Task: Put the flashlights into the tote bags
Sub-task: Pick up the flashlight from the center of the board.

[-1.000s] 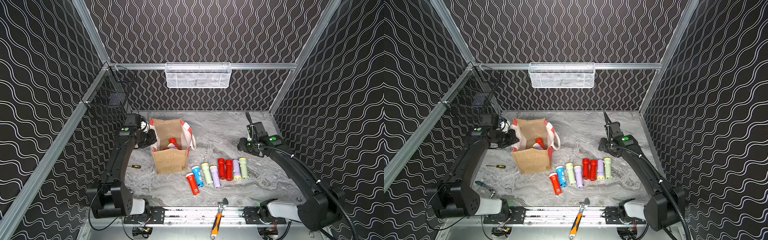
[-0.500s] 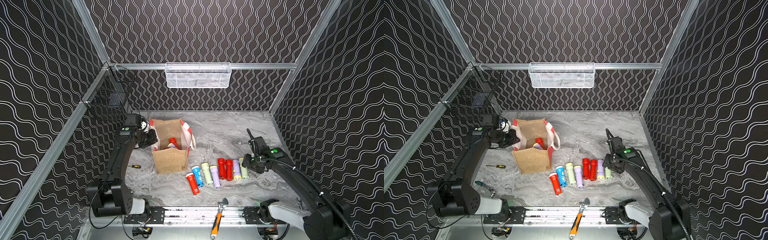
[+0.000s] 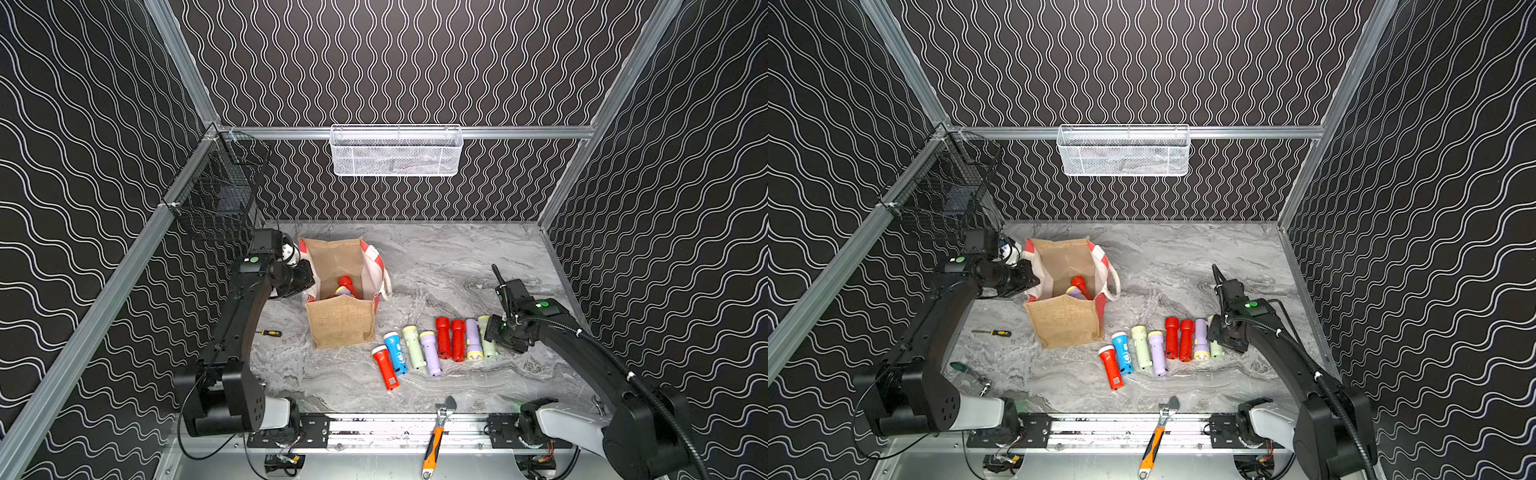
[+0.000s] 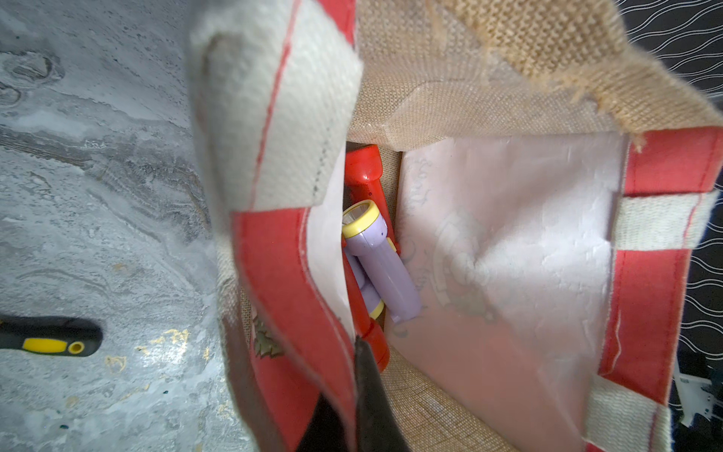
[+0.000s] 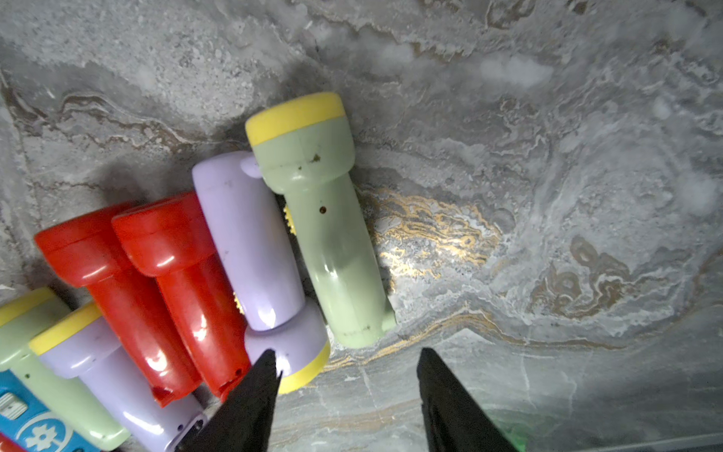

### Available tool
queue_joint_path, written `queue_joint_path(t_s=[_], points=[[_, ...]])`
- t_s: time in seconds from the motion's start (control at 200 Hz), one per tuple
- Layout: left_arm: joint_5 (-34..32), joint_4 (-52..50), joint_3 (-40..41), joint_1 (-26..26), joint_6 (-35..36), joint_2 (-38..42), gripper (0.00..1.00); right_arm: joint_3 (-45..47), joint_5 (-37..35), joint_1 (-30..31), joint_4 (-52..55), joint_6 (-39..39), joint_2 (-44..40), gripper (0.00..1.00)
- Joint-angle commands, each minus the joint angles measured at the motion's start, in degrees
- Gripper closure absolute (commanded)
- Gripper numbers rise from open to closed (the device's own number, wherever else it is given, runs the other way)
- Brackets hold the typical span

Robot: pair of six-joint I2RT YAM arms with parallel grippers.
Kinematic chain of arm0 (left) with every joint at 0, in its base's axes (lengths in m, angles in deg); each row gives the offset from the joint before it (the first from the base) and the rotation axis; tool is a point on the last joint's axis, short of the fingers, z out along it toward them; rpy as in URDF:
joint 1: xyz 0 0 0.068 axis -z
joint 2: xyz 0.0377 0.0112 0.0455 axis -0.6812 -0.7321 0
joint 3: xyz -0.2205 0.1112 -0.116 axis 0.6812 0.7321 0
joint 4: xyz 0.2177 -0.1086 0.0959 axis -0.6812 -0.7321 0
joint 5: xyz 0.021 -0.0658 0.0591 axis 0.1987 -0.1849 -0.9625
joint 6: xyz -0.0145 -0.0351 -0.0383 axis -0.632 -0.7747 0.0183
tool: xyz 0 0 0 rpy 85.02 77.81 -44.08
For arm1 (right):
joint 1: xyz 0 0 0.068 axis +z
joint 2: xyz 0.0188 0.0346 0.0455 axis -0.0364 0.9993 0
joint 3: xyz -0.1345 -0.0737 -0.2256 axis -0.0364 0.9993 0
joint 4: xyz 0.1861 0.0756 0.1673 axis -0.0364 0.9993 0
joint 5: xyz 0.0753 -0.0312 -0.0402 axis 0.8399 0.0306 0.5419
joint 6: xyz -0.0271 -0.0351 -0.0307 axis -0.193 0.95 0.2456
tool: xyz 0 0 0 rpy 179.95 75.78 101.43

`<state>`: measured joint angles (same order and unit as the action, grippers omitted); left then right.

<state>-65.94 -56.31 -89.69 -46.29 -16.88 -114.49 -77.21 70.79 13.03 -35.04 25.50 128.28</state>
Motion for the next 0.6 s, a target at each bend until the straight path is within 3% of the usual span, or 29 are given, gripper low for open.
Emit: queue_joint_path(t_s=[0.0,0.596], points=[[-0.7,1.0,0.0,0.0,1.8,-0.3,0.96,-0.6,1.3,-0.5,-3.2,2.7,2.6,0.42],[-1.0,0.6,-0.5,0.0,1.8,-0.7,0.96,1.3,0.2,-2.0,-5.6,6.0,8.1,0.42]])
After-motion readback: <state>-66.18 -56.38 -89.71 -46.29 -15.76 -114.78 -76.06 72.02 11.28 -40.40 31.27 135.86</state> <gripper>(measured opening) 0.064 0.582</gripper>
